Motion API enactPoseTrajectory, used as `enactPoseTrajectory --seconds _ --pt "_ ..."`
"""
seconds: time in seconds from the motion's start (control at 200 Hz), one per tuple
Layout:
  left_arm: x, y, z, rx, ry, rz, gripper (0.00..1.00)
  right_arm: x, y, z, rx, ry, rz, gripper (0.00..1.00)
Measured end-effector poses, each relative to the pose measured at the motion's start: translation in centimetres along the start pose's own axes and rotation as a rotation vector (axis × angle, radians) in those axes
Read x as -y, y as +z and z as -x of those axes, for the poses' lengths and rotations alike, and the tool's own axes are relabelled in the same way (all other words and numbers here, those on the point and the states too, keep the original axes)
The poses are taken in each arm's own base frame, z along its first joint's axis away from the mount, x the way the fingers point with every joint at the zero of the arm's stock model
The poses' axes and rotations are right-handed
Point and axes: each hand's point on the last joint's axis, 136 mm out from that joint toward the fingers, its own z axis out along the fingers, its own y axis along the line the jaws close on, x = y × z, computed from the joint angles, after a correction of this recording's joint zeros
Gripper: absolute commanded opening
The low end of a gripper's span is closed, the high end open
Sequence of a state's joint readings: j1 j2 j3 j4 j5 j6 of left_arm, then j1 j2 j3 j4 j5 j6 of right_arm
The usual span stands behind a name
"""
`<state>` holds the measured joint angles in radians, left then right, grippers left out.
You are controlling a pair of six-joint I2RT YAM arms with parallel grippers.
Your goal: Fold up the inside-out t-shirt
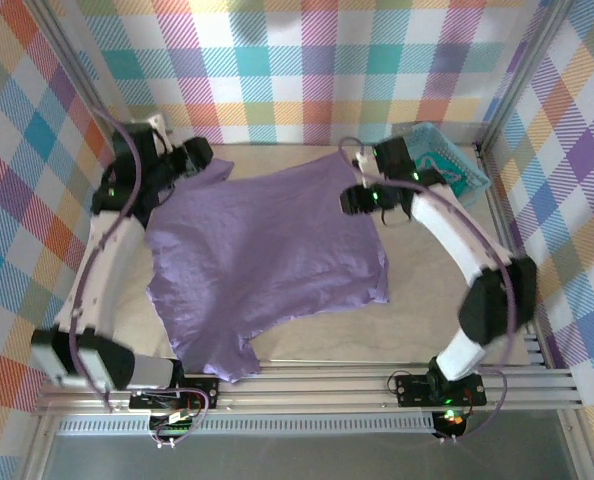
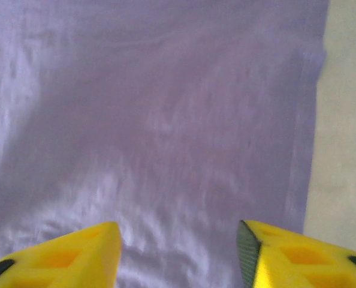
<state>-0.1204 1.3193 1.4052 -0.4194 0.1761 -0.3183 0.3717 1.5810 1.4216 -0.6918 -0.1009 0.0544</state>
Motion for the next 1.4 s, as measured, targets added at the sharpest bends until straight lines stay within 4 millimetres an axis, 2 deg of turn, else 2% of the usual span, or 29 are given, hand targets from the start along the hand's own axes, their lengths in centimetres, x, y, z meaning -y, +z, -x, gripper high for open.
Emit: enactPoseTrajectory --seconds 0.05,0.115,0.2,0.215,0.28,0.345,0.385,0.43,0.48,0.615,0.695,0.745,0.85,0.895,0.99,1.1,1.22,1.3,1.4 --pt "1.2 -0.5 -3.2 -0.026 0.022 -0.04 0.68 0.4 -1.0 -3.5 -0.013 0.033 -0.022 0.64" --pt "3.1 -0.1 -9.6 -0.131 0.066 -0.105 0.68 1.1 -1.0 -8.0 -0.065 0.089 -0.061 0.64" --pt "6.3 1.1 -19.7 -0.334 0.172 -0.205 0.69 2.4 0.3 -13.9 -0.172 0.184 -0.115 0.63" --pt "7.0 1.3 -22.1 -0.381 0.21 -0.222 0.69 2.6 0.6 -14.9 -0.193 0.204 -0.122 0.63" --pt "9.2 1.4 -29.8 -0.534 0.345 -0.292 0.7 3.2 2.1 -18.4 -0.283 0.278 -0.149 0.6" --pt "11.1 1.2 -36.3 -0.644 0.495 -0.359 0.7 3.7 3.4 -20.6 -0.347 0.333 -0.176 0.58" --pt "12.1 0.9 -39.1 -0.681 0.569 -0.401 0.7 4.1 4.2 -21.2 -0.365 0.354 -0.195 0.53" --pt "12.8 0.9 -41.5 -0.701 0.636 -0.441 0.7 4.6 4.9 -21.5 -0.376 0.374 -0.217 0.43" --pt "13.4 1.1 -43.4 -0.7 0.706 -0.475 0.71 5.1 5.5 -21.4 -0.371 0.376 -0.235 0.33" --pt "15.1 2.6 -46.1 -0.662 0.837 -0.532 0.7 5.9 5.6 -20.5 -0.328 0.406 -0.239 0.18" --pt "16.0 4.5 -47.3 -0.63 0.91 -0.533 0.63 6.3 5.5 -19.8 -0.305 0.434 -0.216 0.11" --pt "16.4 5.9 -47.7 -0.596 0.942 -0.517 0.55 6.3 5.4 -19.4 -0.298 0.438 -0.19 0.08" --pt "17.8 7.9 -47.2 -0.513 0.982 -0.5 0.24 6.0 5.0 -18.3 -0.277 0.461 -0.113 0.06" --pt "18.1 8.3 -47.2 -0.495 0.988 -0.503 0.14 5.7 4.7 -17.7 -0.266 0.474 -0.07 0.06" --pt "18.2 8.5 -46.9 -0.473 0.983 -0.496 0.02 4.6 4.0 -15.6 -0.237 0.497 0.063 0.08" --pt "17.5 7.7 -46.8 -0.52 0.897 -0.541 0.0 4.0 4.0 -12.3 -0.208 0.499 0.163 0.15" --pt "16.0 6.5 -45.4 -0.622 0.706 -0.613 0.0 6.4 6.6 -9.3 -0.206 0.496 0.094 0.22" --pt "15.5 6.6 -43.7 -0.657 0.584 -0.637 0.0 8.2 7.9 -8.9 -0.209 0.493 0.013 0.28" --pt "15.1 7.1 -42.4 -0.69 0.467 -0.65 0.0 8.9 7.4 -9.7 -0.206 0.485 -0.052 0.35"
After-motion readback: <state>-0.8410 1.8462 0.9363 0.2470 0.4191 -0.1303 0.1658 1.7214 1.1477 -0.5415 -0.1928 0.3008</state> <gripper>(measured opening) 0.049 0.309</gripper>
